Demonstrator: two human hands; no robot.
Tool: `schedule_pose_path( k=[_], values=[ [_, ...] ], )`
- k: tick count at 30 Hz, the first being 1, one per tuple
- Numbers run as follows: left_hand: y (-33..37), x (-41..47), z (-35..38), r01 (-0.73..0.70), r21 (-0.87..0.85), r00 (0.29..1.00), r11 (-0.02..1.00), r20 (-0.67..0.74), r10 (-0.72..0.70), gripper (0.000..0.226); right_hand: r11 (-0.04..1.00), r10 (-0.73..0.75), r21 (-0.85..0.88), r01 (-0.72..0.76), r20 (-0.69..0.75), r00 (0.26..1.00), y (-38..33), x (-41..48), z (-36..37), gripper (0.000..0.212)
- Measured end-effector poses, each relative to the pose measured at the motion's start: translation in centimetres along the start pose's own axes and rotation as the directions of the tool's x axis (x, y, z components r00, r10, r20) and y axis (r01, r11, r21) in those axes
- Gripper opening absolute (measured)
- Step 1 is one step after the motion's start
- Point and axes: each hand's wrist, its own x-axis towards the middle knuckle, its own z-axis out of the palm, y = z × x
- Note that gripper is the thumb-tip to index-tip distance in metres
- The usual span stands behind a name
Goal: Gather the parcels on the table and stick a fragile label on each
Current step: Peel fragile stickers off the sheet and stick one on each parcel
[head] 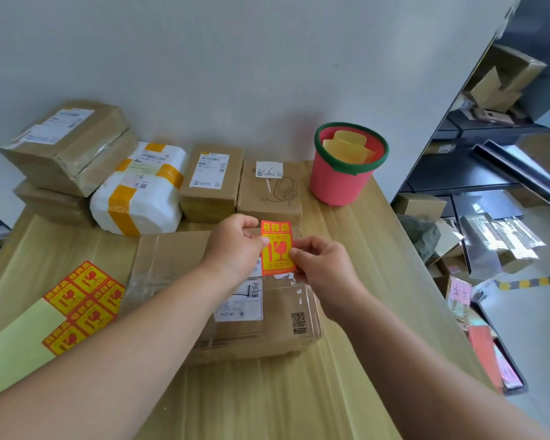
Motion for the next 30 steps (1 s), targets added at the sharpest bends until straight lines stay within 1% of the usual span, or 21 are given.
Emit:
schedule_pose_path(
  k=[1,4,6,9,13,17,23,30],
  values=[
    [0.2,0.5,0.3,0.013,0.004,1.000,1.000,0.001,-0.013,0.023,1.000,0.004,-0.007,-0.004,0.008,1.000,0.0,0.5,-0.4,0.010],
    [0.6,1.8,1.0,0.019,0.018,1.000,1.000,0.001,-0.019,0.010,1.000,0.004,-0.025,-0.003,0.020,1.000,-0.2,1.8,-1.2,0.006],
    [0.8,2.5,1.4,0.020,0.047,1.000,0.999,-0.003,-0.020,0.007,1.000,-0.002,-0.032,0.003,0.025,1.000,-0.3,2.4,-1.7,0.007],
    [0.5,3.2,2.0,0.046,0.080,0.999,0.996,-0.011,-0.045,0.009,0.998,0.000,-0.060,0.002,0.031,1.000,-0.2,3.1,-2.1,0.009],
    [-0.2,3.8,2.9,0.119,0.084,0.993,0.989,0.001,-0.120,0.011,0.994,0.016,-0.107,-0.011,0.044,0.999,0.5,3.7,-2.4,0.010],
    [-0.5,4.4,3.6,0.166,0.084,0.986,0.982,0.006,-0.167,0.011,0.985,0.021,-0.173,-0.017,0.021,1.000,1.3,4.3,-2.4,0.010],
    [-0.6,5.1,4.2,0.188,0.138,0.982,0.972,0.005,-0.191,0.012,0.969,0.013,-0.247,-0.015,-0.009,1.000,1.9,4.9,-2.5,0.012],
    [-0.5,5.7,4.5,0.190,0.196,0.981,0.962,-0.012,-0.191,0.015,0.959,0.007,-0.282,-0.016,-0.032,0.999,2.0,5.1,-2.4,0.014]
  ],
)
